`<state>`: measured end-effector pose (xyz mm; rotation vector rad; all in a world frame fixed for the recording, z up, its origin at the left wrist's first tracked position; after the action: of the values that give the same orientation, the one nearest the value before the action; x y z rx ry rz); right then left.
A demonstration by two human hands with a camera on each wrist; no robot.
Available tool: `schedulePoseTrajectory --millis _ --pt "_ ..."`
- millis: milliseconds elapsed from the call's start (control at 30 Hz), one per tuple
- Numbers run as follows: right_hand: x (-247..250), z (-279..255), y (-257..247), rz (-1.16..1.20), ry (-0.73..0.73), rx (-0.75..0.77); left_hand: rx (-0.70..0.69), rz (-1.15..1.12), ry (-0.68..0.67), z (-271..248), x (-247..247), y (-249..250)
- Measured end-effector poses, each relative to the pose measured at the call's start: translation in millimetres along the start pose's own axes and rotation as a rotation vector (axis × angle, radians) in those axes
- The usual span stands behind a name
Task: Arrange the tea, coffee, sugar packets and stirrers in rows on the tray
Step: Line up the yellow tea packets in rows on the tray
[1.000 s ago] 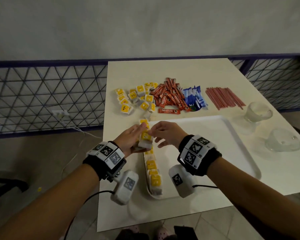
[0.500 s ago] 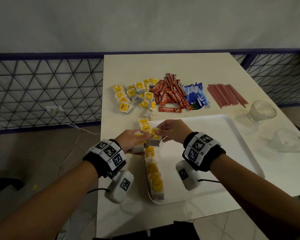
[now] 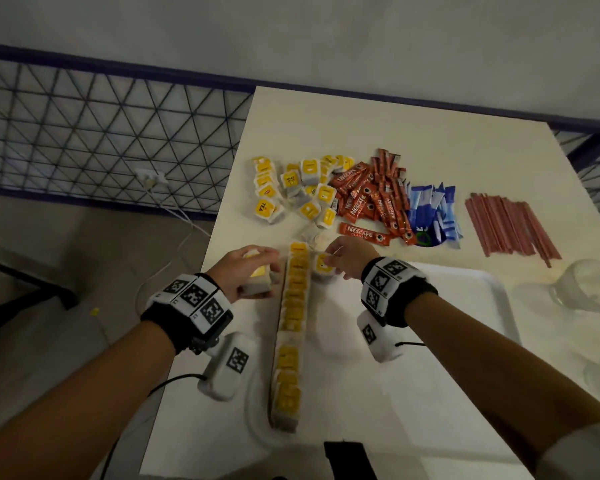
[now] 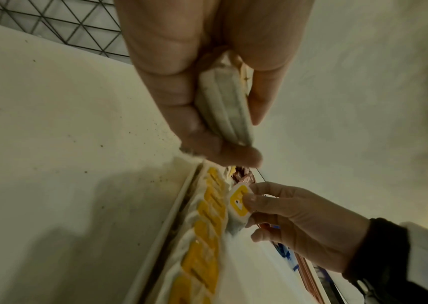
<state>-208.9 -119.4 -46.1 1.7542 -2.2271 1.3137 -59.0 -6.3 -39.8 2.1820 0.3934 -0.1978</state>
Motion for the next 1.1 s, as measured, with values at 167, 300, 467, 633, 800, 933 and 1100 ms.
schedulePoseTrajectory --millis 167,300,467,633,800,933,1100 --pt "16.1 15.2 -3.0 -0.14 0.074 -0.002 0.025 -0.045 0.033 6.1 0.6 0.1" --pt "18.3 19.1 -0.2 -0.155 0.017 -0.037 0.05 -0.052 0.009 12.9 -9.4 5.6" --pt "20.9 15.5 0.6 -0.222 -0.007 -0.085 0.086 -0.064 -0.028 23.9 -24.1 11.6" --pt "18.8 19.3 -0.2 -0.323 -0.054 -0.114 0.112 -0.115 -0.089 30.6 -35.8 10.9" --pt "15.9 28.0 3.8 -0.216 -0.024 -0.079 0.12 -0.218 -0.138 31.8 -38.3 8.9" --pt "17.8 27.9 8.0 -0.026 0.023 -0.015 0.131 -0.262 -0.156 29.8 -37.7 9.1" --pt "27.0 9.0 -8.5 0.097 0.093 0.163 0.185 -0.294 -0.158 28.6 -41.5 8.2"
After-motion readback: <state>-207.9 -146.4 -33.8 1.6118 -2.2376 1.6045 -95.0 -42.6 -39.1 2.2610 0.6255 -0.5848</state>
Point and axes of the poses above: each hand's wrist, its own z-axis towards the middle knuckle, its own x-axis out of the back of the hand, y = z × x, the point moved 8 cm from there along z, towards the middle knuckle, and after that the axes turned 12 degrees about -y, right-handed, at the moved point
